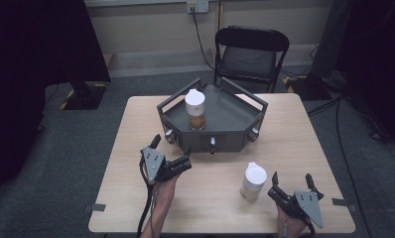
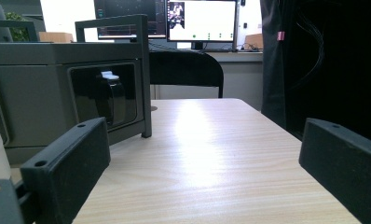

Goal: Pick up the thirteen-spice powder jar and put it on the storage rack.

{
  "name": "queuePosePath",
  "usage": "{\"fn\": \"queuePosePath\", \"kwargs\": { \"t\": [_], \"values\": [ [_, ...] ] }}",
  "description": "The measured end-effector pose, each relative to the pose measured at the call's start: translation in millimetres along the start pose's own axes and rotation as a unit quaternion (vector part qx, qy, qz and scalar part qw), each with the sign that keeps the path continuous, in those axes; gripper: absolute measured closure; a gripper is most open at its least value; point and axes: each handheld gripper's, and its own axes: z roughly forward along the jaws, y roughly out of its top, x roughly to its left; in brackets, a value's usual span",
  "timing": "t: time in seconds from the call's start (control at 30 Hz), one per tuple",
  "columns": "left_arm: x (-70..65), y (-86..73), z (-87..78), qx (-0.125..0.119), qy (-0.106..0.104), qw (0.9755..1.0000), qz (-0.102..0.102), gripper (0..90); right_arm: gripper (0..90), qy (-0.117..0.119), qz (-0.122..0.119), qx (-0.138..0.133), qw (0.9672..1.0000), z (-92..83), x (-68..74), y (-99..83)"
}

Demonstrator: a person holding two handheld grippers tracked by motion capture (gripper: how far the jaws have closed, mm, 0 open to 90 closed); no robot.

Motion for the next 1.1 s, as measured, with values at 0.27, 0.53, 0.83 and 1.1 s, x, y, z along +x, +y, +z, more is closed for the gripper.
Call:
{"fn": "queuePosePath", "kwargs": {
  "t": [0.27, 0.53, 0.83, 1.1],
  "values": [
    [-2.2, -18.0, -20.1, -0.009, 0.020, 0.9997, 0.012, 0.0, 0.6, 0.001, 0.000, 0.000, 1.0000, 0.0, -0.2, 0.1],
    [-4.7, -38.1, -45.6, -0.014, 0.041, 0.9990, 0.012, 0.0, 0.6, 0.001, 0.000, 0.000, 1.0000, 0.0, -0.4, 0.1],
    [-7.3, -61.4, -59.1, 0.000, 0.071, 0.9974, 0.010, 0.0, 0.6, 0.001, 0.000, 0.000, 1.0000, 0.0, -0.3, 0.0],
    [-13.7, -75.3, -64.4, 0.011, 0.086, 0.9954, 0.039, 0.0, 0.6, 0.001, 0.000, 0.000, 1.0000, 0.0, -0.2, 0.0]
  ]
}}
